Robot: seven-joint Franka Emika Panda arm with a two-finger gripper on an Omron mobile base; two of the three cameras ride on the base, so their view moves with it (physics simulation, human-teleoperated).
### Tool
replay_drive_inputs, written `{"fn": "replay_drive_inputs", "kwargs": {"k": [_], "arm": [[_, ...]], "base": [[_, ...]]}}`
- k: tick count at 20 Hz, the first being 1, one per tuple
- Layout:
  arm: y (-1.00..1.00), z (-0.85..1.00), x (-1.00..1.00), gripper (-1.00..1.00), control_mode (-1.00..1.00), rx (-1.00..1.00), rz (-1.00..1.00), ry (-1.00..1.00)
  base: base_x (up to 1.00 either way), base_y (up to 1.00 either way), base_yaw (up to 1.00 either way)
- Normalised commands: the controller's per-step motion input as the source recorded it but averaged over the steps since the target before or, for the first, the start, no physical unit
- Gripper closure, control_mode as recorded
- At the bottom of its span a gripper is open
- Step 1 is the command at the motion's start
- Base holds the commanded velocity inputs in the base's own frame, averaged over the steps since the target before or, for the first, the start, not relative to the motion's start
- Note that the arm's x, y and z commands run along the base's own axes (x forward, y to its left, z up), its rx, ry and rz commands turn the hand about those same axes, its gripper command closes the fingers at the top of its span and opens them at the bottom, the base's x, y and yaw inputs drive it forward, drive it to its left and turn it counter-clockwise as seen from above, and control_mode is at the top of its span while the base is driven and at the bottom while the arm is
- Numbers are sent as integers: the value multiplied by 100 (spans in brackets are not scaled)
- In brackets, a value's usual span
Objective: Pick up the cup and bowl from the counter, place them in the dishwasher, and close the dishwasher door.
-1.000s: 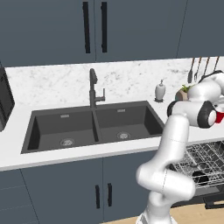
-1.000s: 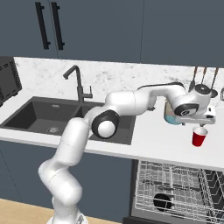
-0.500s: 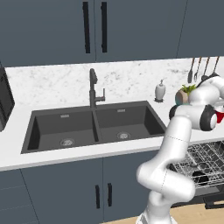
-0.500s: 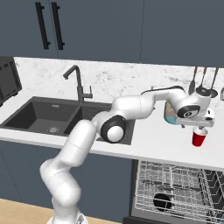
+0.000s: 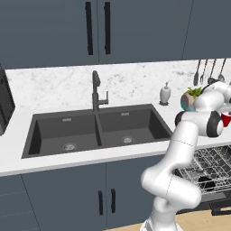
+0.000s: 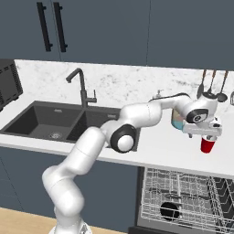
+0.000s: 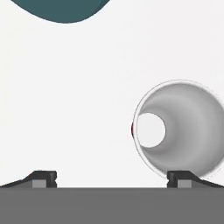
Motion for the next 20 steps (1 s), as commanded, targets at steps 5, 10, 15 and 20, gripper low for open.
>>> {"fn": "replay_drive_inputs", "kwargs": {"k": [5,10,15,20], "arm": [[0,-2,1,-100,-100,0,0,0],[0,0,5,-100,-100,0,0,0],[0,2,0,-100,-100,0,0,0],[0,-12,5,-100,-100,0,1,0]], "base": [[0,0,0],[0,0,0],[0,0,0],[0,0,0]]}}
